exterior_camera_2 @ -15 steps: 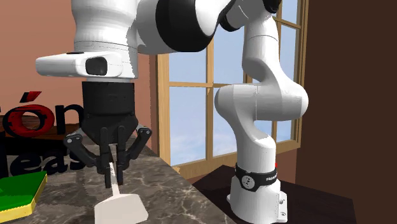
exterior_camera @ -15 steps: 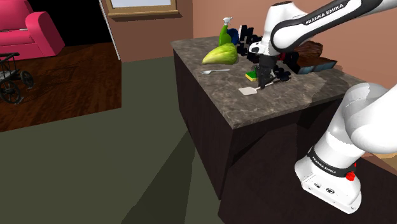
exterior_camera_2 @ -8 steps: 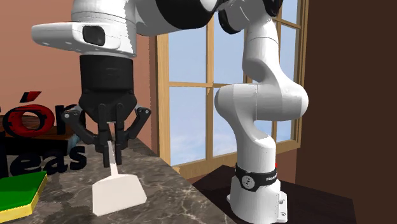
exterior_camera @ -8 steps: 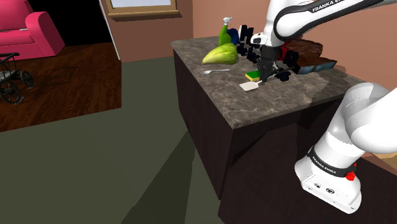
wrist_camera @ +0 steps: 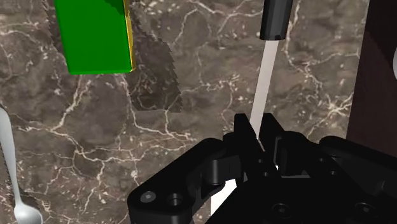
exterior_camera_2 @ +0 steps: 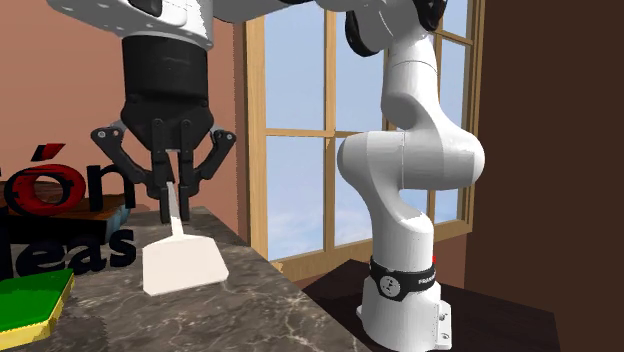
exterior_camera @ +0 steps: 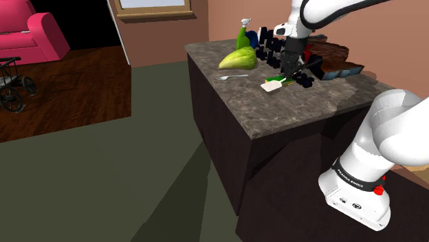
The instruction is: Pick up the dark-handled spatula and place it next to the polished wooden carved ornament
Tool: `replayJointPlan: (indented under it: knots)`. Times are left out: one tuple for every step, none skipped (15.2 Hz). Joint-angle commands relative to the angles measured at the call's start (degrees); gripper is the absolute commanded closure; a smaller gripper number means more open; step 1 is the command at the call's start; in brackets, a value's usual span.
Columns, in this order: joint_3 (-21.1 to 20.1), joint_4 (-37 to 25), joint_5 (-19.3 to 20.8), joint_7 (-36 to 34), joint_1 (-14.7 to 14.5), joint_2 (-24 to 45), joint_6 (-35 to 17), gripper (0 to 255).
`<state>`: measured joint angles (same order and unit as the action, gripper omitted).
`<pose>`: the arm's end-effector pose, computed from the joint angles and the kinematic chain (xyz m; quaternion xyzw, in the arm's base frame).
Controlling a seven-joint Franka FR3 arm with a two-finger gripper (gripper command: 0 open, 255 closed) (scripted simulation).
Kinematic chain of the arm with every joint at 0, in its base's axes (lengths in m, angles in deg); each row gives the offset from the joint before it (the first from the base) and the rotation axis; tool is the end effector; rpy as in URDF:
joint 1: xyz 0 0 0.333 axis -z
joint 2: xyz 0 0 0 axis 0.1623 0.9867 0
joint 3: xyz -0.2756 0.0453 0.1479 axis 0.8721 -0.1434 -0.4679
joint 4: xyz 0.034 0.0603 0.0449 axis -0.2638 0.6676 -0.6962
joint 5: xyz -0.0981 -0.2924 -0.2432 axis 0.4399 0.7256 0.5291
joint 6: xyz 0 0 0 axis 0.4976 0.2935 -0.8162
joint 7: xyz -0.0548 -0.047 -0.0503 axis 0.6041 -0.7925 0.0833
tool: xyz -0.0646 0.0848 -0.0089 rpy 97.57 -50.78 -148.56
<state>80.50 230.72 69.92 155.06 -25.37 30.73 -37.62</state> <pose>0.3800 -0.1125 0.4510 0.8290 0.5585 -0.0256 0.0158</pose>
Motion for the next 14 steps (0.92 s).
replayJointPlan:
  knots:
    - [-0.5,-1.0,-0.2,0.0,0.0,-0.6,1.7,255]
    - [-0.7,-1.7,-0.3,0.1,0.0,-0.8,2.5,255]
    - [-0.8,-2.3,-0.4,0.1,-0.1,-1.0,3.3,255]
    - [-1.0,-2.9,-0.6,0.2,-0.1,-1.2,4.1,255]
    - [-1.2,-3.6,-0.7,0.2,-0.1,-1.3,4.9,255]
    - [-1.4,-4.2,-0.8,0.3,-0.2,-1.5,5.7,255]
    - [-1.6,-4.9,-0.9,0.3,-0.2,-1.6,6.5,255]
    - [-1.8,-5.6,-1.1,0.4,-0.2,-1.7,7.3,255]
    - [-2.0,-6.3,-1.2,0.5,-0.3,-1.8,8.1,255]
    - [-2.1,-7.0,-1.3,0.5,-0.3,-1.9,8.9,255]
    - [-2.3,-7.7,-1.4,0.6,-0.4,-1.9,9.6,255]
    - [-2.5,-8.4,-1.6,0.7,-0.4,-2.0,10.4,255]
    - [-2.6,-9.1,-1.7,0.7,-0.5,-2.0,11.2,255]
    - [-2.8,-9.9,-1.8,0.8,-0.5,-2.0,11.9,255]
